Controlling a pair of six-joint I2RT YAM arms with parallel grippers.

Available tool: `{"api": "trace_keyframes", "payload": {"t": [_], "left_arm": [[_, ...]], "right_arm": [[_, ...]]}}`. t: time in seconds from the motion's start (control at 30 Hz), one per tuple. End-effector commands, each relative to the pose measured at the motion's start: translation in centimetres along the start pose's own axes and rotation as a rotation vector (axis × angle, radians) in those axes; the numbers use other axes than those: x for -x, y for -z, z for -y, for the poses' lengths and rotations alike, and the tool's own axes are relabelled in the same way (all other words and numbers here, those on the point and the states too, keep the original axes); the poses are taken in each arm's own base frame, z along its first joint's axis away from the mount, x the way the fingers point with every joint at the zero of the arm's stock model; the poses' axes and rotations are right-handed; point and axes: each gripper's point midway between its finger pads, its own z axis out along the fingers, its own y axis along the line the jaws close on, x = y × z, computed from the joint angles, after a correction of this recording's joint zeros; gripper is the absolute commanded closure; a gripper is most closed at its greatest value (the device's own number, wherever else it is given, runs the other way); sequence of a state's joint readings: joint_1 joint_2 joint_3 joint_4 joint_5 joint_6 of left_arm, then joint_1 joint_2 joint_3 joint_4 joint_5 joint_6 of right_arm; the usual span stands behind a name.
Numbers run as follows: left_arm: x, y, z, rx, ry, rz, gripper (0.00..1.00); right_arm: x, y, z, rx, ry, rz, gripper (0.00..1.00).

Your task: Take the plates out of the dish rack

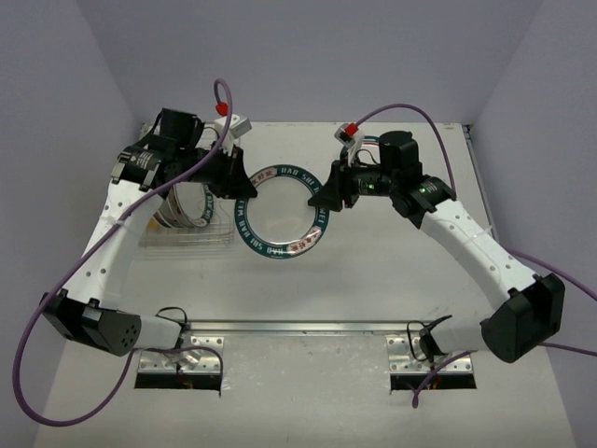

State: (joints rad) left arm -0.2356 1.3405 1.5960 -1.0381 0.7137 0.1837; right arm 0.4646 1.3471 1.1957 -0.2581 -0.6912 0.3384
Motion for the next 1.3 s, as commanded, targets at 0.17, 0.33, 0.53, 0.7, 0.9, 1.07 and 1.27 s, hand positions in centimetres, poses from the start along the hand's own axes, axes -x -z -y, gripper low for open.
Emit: {"api": "trace_keyframes", "payload": {"t": [0.17,0.33,0.53,0.7,0.9,1.07,1.27], "left_arm": [[1.1,-0.3,-1.7,0.085,-0.021,0.04,0.38],[2.1,0.8,-6.3,0.364,0.013,0.088,0.0],[2.7,3.3,-9.8,0.618,0.011,0.168,0.0],[2.3,3.4,-10.5,0.657,0.026,0.163,0.0],[0.6,3.3,-11.4,0.699,0.057,0.129,0.0],[-0.3,3.8,-11.2,0.713,0.058,0.143,0.0],[-1.2,3.7,-11.2,0.714,0.069,0.132,0.0]], "right_arm": [[0.9,0.1,3.5,-0.147,0.018,0.032,1.0],[0.8,2.6,11.1,-0.283,-0.222,0.065,1.0],[0.8,9.0,24.3,-0.555,-0.523,0.183,1.0],[2.0,12.0,30.8,-0.721,-0.56,0.251,1.0],[2.4,11.7,36.4,-0.761,-0.673,0.3,1.0],[1.7,10.7,39.9,-0.775,-0.724,0.31,1.0],[0.8,9.9,42.1,-0.788,-0.735,0.299,1.0]]}}
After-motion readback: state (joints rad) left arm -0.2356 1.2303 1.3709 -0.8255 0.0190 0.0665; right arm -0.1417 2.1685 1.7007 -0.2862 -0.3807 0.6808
